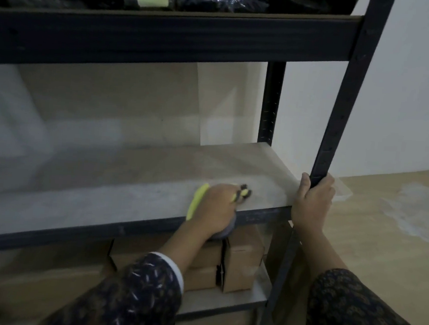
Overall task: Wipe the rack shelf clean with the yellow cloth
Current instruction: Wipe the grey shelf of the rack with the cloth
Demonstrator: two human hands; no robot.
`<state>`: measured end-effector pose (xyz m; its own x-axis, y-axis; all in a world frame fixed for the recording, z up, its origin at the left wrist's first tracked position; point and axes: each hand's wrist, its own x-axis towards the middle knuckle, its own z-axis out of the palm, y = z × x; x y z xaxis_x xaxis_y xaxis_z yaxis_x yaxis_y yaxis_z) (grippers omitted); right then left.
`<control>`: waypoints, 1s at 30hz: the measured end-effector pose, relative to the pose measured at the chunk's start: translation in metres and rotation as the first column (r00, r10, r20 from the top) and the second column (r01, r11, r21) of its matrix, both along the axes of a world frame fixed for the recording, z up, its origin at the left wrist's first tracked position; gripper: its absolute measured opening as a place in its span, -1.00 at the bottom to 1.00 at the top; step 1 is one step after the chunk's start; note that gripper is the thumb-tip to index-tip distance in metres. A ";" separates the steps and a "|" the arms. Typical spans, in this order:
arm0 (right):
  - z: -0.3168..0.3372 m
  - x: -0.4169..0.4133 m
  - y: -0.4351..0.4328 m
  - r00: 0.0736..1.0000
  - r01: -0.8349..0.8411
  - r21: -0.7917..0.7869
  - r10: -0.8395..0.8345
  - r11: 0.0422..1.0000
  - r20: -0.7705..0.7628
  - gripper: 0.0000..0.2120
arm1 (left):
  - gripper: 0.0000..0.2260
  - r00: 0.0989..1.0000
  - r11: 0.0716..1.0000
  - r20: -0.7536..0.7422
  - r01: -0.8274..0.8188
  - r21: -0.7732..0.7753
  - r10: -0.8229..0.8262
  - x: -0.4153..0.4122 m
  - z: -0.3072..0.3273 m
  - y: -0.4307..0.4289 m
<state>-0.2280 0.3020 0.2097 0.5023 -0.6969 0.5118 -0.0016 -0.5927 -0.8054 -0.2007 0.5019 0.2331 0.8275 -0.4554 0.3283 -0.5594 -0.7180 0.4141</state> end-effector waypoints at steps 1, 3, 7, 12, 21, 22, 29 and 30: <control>0.000 0.000 0.000 1.000 -0.009 0.012 0.010 1.000 -0.008 -0.68 | -0.82 0.999 0.998 0.005 0.053 -0.020 -0.053 -0.010 -0.002 -0.008; 0.004 -0.001 0.002 0.999 -0.025 0.051 0.027 0.998 -0.040 -0.66 | -0.84 0.991 0.989 0.017 0.130 -0.069 -0.129 -0.028 -0.001 -0.020; 0.020 -0.016 0.031 0.974 0.224 0.057 -0.223 0.973 -0.026 -0.59 | -0.77 0.983 0.961 -0.108 0.115 -0.251 -0.146 -0.044 0.007 -0.022; 0.037 -0.032 0.094 0.897 -0.442 0.228 0.429 0.868 0.106 -0.70 | -0.61 0.991 0.903 -0.100 -0.125 -0.410 0.092 -0.037 0.033 -0.018; 0.073 -0.027 0.092 0.729 -0.571 0.778 0.599 0.263 0.332 -0.85 | -0.59 0.870 0.714 -0.489 -0.307 -0.629 -0.057 -0.019 0.050 0.018; 0.074 -0.028 0.091 0.726 -0.556 0.804 0.594 0.209 0.348 -0.88 | -0.55 0.839 0.704 -0.537 -0.330 -0.628 -0.086 -0.016 0.047 0.024; 0.078 -0.031 0.090 0.675 -0.510 0.848 0.678 0.143 0.291 -0.68 | -0.89 0.855 0.582 -0.508 -0.362 -0.728 -0.103 -0.010 0.048 0.032; 0.077 -0.028 0.089 0.679 -0.495 0.842 0.700 0.216 0.220 -0.66 | -0.88 0.858 0.566 -0.506 -0.372 -0.735 -0.093 -0.008 0.048 0.031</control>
